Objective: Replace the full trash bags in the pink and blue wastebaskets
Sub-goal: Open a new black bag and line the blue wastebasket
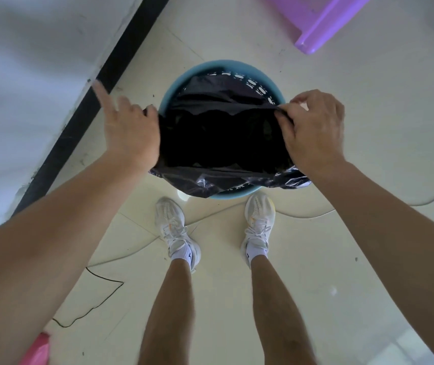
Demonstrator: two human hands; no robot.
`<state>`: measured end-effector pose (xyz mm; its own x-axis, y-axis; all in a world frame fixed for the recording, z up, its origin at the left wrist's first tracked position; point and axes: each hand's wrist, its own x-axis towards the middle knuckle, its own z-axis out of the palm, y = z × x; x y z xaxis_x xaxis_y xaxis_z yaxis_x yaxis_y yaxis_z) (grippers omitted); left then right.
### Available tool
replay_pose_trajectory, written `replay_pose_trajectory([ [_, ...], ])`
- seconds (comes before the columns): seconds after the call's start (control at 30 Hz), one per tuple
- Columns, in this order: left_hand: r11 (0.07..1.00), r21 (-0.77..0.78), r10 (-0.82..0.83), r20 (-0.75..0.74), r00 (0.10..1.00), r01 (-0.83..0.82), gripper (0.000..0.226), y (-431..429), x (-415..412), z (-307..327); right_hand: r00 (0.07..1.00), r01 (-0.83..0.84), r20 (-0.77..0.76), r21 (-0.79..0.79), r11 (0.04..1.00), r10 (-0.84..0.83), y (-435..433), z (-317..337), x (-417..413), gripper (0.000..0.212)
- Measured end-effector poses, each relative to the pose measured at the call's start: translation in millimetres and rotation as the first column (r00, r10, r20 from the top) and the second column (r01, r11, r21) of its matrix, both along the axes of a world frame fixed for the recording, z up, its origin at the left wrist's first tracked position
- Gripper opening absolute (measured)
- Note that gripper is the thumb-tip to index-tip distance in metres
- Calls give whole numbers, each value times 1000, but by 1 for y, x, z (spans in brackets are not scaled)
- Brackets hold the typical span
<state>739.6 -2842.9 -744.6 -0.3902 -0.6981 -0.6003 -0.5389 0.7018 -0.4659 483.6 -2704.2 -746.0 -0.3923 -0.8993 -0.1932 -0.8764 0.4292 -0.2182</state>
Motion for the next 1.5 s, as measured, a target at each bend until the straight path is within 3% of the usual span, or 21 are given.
replay_pose_trajectory([
  [0.07, 980, -17, 196, -10, 981, -196, 56, -5, 5, -1, 998, 56, -22, 72, 996, -55, -3, 1, -3, 36],
  [0.13, 927, -76, 368, 2, 930, -367, 82, -5, 9, -1, 995, 95, -8, 147, 985, -95, -6, 1, -4, 35],
  [0.2, 935, -73, 335, -133, 933, -347, 93, -1, 9, 1, 992, 113, 27, 167, 979, -119, -7, 1, -1, 34],
  [0.27, 986, 10, 162, -338, 927, -169, 77, 4, 5, 0, 988, 111, 86, 151, 982, -125, -8, -1, 3, 33],
  [0.33, 996, 86, 74, -490, 869, -36, 47, 8, 0, -4, 978, 98, 174, 123, 988, -118, -11, -3, 5, 31],
  [0.47, 932, 249, 359, -725, 588, -262, 17, 4, -5, -14, 960, 99, 250, 105, 990, -122, -18, -7, -6, 28],
  [0.5, 935, 231, 348, -743, 571, -268, 24, 3, -4, -16, 959, 114, 249, 103, 988, -137, -20, -8, -10, 28],
  [0.57, 972, 158, 234, -668, 706, -173, 51, 0, 0, -22, 960, 138, 233, 87, 987, -155, -25, -11, -17, 31],
  [0.63, 994, 111, 80, -626, 776, -12, 53, 0, 6, -28, 954, 170, 236, 82, 982, -185, -28, -15, -24, 35],
  [0.7, 992, 127, 83, -749, 658, 20, 40, -4, 10, -32, 936, 197, 276, 102, 975, -218, -31, -20, -31, 33],
  [0.8, 964, 228, 265, -834, 483, -136, 36, -16, 7, -32, 927, 142, 334, 109, 984, -171, -40, -26, -38, 26],
  [0.97, 870, 414, 490, -788, 372, -268, 36, -45, -6, -39, 939, 19, 339, 131, 991, -63, -64, -48, -42, 29],
  [1.07, 834, 478, 546, -790, 279, -277, 28, -55, -16, -50, 945, 140, 274, 150, 979, -177, -77, -57, -39, 33],
  [1.13, 702, 628, 698, -702, 146, -336, 21, -60, -23, -56, 918, 219, 298, 167, 961, -261, -84, -59, -37, 34],
  [1.23, 334, 852, 890, -426, -163, -403, 19, -70, -27, -64, 894, 230, 344, 197, 953, -287, -96, -72, -42, 38],
  [1.37, -108, 926, 927, -38, -374, -362, 18, -84, -27, -79, 798, 261, 471, 290, 921, -375, -117, -85, -51, 35],
  [1.43, -219, 926, 901, 71, -428, -307, 18, -89, -29, -92, 755, 303, 489, 330, 894, -437, -128, -94, -53, 37],
  [1.5, -234, 924, 898, 85, -432, -303, 12, -87, -34, -106, 676, 340, 523, 403, 850, -519, -131, -108, -53, 28],
])
